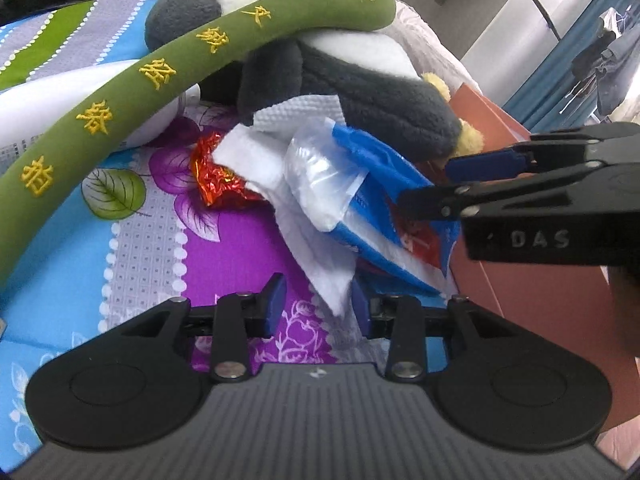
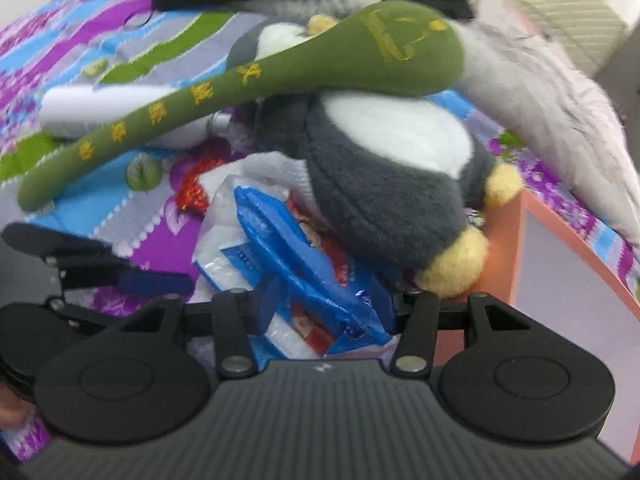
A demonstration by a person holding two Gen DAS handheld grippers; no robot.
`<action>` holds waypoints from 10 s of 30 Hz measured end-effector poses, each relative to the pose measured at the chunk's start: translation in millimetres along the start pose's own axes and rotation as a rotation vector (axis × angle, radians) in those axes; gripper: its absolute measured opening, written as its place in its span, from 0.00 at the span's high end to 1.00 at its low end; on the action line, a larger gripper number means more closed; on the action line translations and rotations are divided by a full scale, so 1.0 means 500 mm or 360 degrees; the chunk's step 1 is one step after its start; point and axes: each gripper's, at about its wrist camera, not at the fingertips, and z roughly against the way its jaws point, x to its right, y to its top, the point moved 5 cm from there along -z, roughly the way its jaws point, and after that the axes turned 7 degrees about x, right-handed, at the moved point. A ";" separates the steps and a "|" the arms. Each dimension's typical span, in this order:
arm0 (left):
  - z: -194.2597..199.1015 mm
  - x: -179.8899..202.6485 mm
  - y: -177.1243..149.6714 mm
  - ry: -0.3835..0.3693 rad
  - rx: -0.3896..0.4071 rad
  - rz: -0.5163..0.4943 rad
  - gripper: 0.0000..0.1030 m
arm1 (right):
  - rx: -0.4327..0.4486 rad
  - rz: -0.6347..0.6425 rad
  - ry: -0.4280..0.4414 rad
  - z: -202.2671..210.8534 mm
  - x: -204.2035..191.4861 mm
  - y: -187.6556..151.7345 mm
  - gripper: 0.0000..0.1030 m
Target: Organize soft objects
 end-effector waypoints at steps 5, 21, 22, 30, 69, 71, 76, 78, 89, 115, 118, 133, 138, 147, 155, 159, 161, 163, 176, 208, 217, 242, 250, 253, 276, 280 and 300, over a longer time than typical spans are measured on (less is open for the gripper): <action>-0.012 -0.007 0.005 -0.0008 -0.0007 -0.0002 0.95 | -0.0070 0.0016 0.0094 -0.021 0.004 0.001 0.71; 0.107 -0.020 0.008 0.0054 0.0089 0.0061 0.99 | 0.0197 -0.0231 0.0017 0.132 -0.019 -0.033 0.94; 0.123 -0.019 0.006 0.0057 0.0099 0.0067 0.99 | 0.0206 -0.0251 0.0020 0.143 -0.025 -0.041 0.94; 0.247 -0.014 -0.031 0.0121 0.0143 0.0081 0.99 | 0.0242 -0.0421 0.0019 0.215 -0.078 -0.090 0.94; 0.262 -0.060 -0.107 0.0245 -0.0166 -0.0211 0.29 | -0.0029 -0.0271 0.0220 0.125 -0.200 -0.206 0.64; 0.225 -0.067 -0.103 0.0243 -0.0242 -0.0254 0.29 | -0.0078 -0.0322 0.0242 0.117 -0.192 -0.206 0.74; 0.176 -0.063 -0.076 0.0207 -0.0393 -0.0302 0.29 | -0.0167 -0.0486 0.0192 0.135 -0.146 -0.179 0.85; 0.169 -0.060 -0.067 0.0207 -0.0437 -0.0282 0.29 | -0.0151 -0.0582 0.0173 0.145 -0.124 -0.171 0.85; 0.151 -0.024 -0.125 0.0278 -0.0342 -0.0504 0.57 | 0.0012 -0.0772 0.0035 0.157 -0.135 -0.227 0.86; 0.413 0.104 0.013 0.0274 0.0038 -0.0179 0.87 | 0.0409 -0.0940 -0.0100 0.407 -0.132 -0.144 0.87; 0.440 0.119 0.041 0.0237 0.0067 -0.0157 0.87 | 0.0452 -0.0955 -0.0136 0.444 -0.119 -0.131 0.87; 0.520 0.273 0.187 0.0054 0.0275 -0.0268 0.86 | 0.0666 -0.0983 -0.0339 0.570 0.021 -0.091 0.87; 0.489 0.365 0.226 -0.0027 0.0277 -0.0304 0.86 | 0.0661 -0.1024 -0.0437 0.591 0.096 -0.110 0.87; 0.348 0.520 0.232 -0.0174 0.0108 -0.0385 0.86 | 0.0417 -0.1162 -0.0488 0.545 0.232 -0.179 0.87; 0.152 0.594 0.170 -0.0200 -0.0189 -0.0466 0.86 | 0.0084 -0.1329 -0.0480 0.446 0.312 -0.292 0.87; 0.078 0.622 0.129 -0.0134 -0.0340 -0.0541 0.86 | -0.0006 -0.1385 -0.0497 0.422 0.330 -0.345 0.87; 0.054 0.636 0.111 -0.0130 -0.0374 -0.0580 0.86 | -0.0044 -0.1387 -0.0513 0.407 0.339 -0.365 0.86; 0.032 0.644 0.092 -0.0113 -0.0425 -0.0620 0.86 | -0.0072 -0.1392 -0.0506 0.395 0.342 -0.381 0.85; 0.027 0.656 0.082 -0.0110 -0.0423 -0.0704 0.52 | 0.0060 -0.1451 -0.0504 0.433 0.349 -0.373 0.64; 0.539 0.427 0.103 -0.0036 0.0330 -0.0624 0.52 | 0.0779 -0.1071 -0.0485 0.680 0.028 -0.260 0.64; 0.617 0.309 0.033 0.0093 0.0348 -0.0488 0.52 | 0.0726 -0.0958 -0.0305 0.626 -0.094 -0.242 0.64; 0.565 0.082 -0.049 0.0361 0.0197 -0.0311 0.36 | 0.0518 -0.0892 -0.0074 0.463 -0.204 -0.203 0.64; 0.441 0.028 -0.013 0.0386 0.0096 -0.0322 0.36 | 0.0414 -0.0956 -0.0036 0.349 -0.153 -0.158 0.64; 0.386 0.008 -0.004 0.0379 0.0044 -0.0319 0.36 | 0.0371 -0.0959 -0.0026 0.299 -0.133 -0.141 0.64; 0.018 -0.037 0.133 0.0274 -0.0133 -0.0114 0.37 | 0.0196 -0.0577 0.0061 -0.011 -0.100 -0.072 0.64; -0.004 -0.039 0.143 0.0343 -0.0133 -0.0085 0.37 | 0.0253 -0.0560 0.0063 -0.029 -0.105 -0.070 0.62; -0.079 -0.032 0.146 0.0733 -0.0086 -0.0033 0.52 | 0.0168 -0.0614 -0.0061 0.052 -0.102 -0.136 0.67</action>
